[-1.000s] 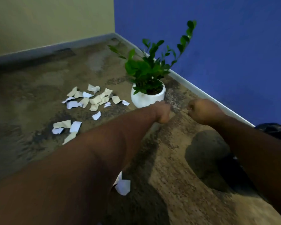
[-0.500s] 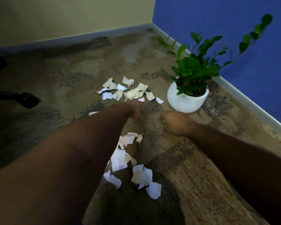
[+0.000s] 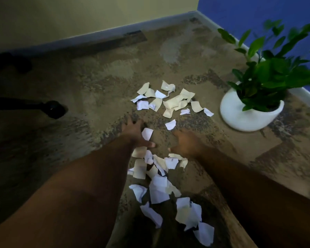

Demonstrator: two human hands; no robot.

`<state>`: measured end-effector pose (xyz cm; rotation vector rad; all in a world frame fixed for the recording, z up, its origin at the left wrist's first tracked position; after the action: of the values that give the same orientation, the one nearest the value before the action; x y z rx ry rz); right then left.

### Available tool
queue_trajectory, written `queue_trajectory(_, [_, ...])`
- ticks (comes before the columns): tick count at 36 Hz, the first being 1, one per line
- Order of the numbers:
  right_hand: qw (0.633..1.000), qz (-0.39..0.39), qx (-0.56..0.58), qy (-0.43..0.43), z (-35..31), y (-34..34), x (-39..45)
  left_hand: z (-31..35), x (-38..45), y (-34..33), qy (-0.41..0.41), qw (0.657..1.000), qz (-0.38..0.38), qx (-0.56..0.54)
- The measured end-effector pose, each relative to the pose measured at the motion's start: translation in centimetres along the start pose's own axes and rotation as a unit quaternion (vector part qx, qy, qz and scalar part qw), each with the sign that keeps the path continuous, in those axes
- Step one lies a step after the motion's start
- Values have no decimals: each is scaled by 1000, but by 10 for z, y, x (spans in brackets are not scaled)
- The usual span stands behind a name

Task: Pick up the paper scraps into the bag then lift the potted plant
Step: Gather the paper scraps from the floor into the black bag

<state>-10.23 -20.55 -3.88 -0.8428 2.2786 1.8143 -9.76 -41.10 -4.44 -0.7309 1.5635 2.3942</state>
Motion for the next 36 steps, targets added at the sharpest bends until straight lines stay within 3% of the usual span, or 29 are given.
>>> queue_trajectory(6, [999, 20, 22, -22, -10, 2, 33, -10, 13, -10, -13, 1000, 24, -3])
queue_trajectory(12, [999, -15, 17, -36, -12, 2, 61, -16, 15, -21, -63, 998, -15, 14])
queue_trajectory(19, [991, -79, -103, 36, -17, -14, 47, -4, 11, -27, -108, 987, -65, 99])
queue_trajectory(26, [988, -101, -89, 81, -28, -34, 3, 2, 1, -37, -157, 972, -77, 155])
queue_trajectory(29, [991, -79, -70, 83, -24, -46, -13, 3, -7, -43, -166, 960, -89, 208])
queue_trajectory(32, [985, -56, -123, 110, -25, -57, -27, 8, -16, -50, -194, 940, -83, 269])
queue_trajectory(36, [986, -3, -133, 103, -25, -62, -32, 18, -22, -55, -217, 931, -83, 281])
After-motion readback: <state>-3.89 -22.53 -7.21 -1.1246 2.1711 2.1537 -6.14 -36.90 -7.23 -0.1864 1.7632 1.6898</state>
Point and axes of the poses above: each hand's wrist, its own x-axis towards the middle knuckle, its own y-axis out of the back of the hand, z = x × y, the point moved 7 cm from there along x, towards the middle knuckle, and after that the axes turned 1 degree about z, right-handed, at the moved point
